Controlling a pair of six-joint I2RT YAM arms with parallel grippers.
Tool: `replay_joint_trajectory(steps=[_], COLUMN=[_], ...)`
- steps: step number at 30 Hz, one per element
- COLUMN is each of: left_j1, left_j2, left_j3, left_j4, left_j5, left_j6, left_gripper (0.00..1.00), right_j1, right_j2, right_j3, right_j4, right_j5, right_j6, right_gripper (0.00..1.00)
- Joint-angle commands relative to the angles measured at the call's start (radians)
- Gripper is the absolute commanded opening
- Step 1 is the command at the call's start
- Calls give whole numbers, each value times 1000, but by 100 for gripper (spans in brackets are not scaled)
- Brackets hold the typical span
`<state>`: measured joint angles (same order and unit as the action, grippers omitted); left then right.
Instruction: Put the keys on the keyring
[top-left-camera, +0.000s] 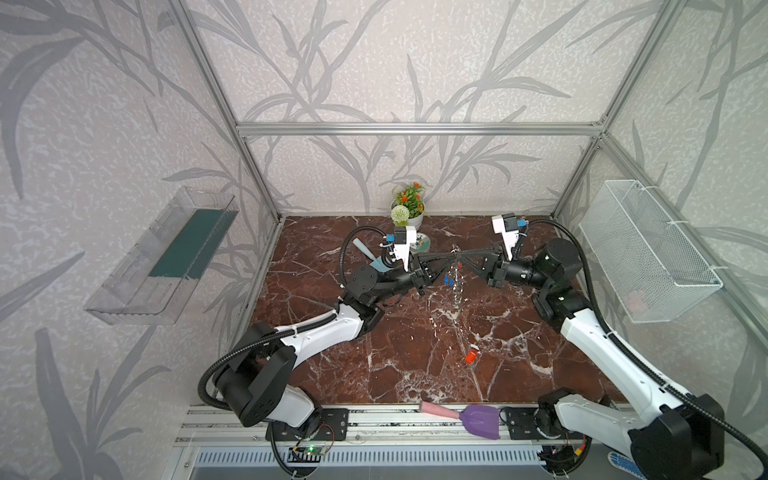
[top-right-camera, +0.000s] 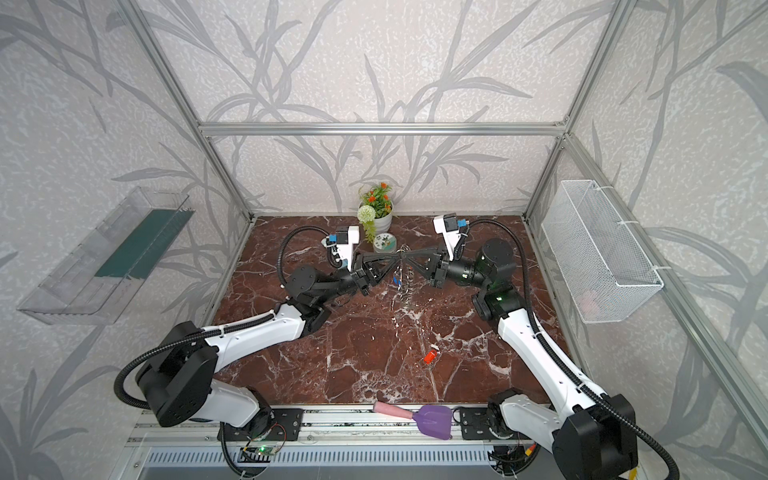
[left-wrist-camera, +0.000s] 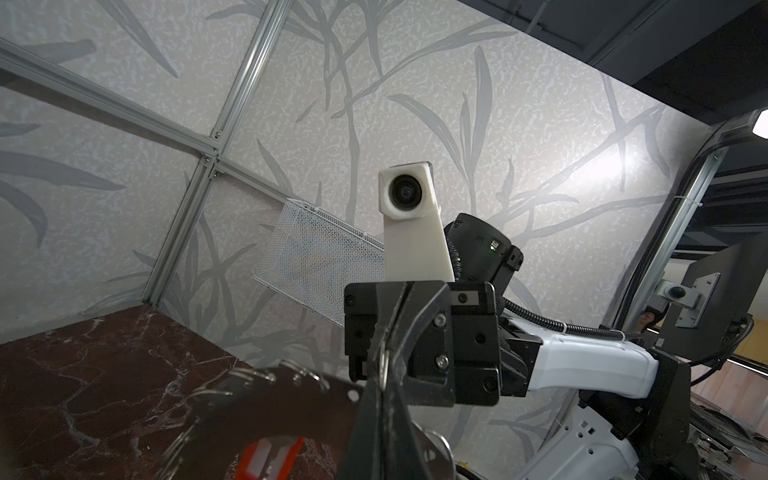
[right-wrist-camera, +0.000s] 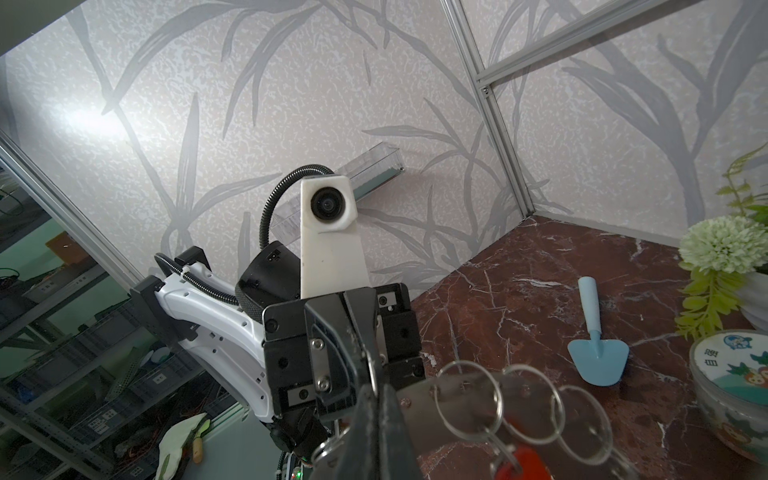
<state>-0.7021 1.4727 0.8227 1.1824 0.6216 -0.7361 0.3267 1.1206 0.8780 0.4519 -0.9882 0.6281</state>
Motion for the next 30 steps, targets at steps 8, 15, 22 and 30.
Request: replay_joint_trajectory(steps=[8, 15, 22, 30], left_j1=[36, 138, 168, 161], left_j2=[-79, -230, -280, -146], left_j3=[4, 17, 189, 431], left_j4=[-206, -594, -1194, -1532], left_j5=[84, 192, 321, 326], left_j6=[110, 300, 780, 1047], left_gripper=[31, 42, 39, 36], right_j1=[8, 8, 18, 66], right_j2=[-17, 3, 0, 26], right_j3=[9, 29, 45, 62], right_j4=[-76, -148, -298, -410], right_j5=[-4, -41, -73, -73], right_j6=[-117, -260, -482, -668], right_gripper=[0, 0, 0, 0])
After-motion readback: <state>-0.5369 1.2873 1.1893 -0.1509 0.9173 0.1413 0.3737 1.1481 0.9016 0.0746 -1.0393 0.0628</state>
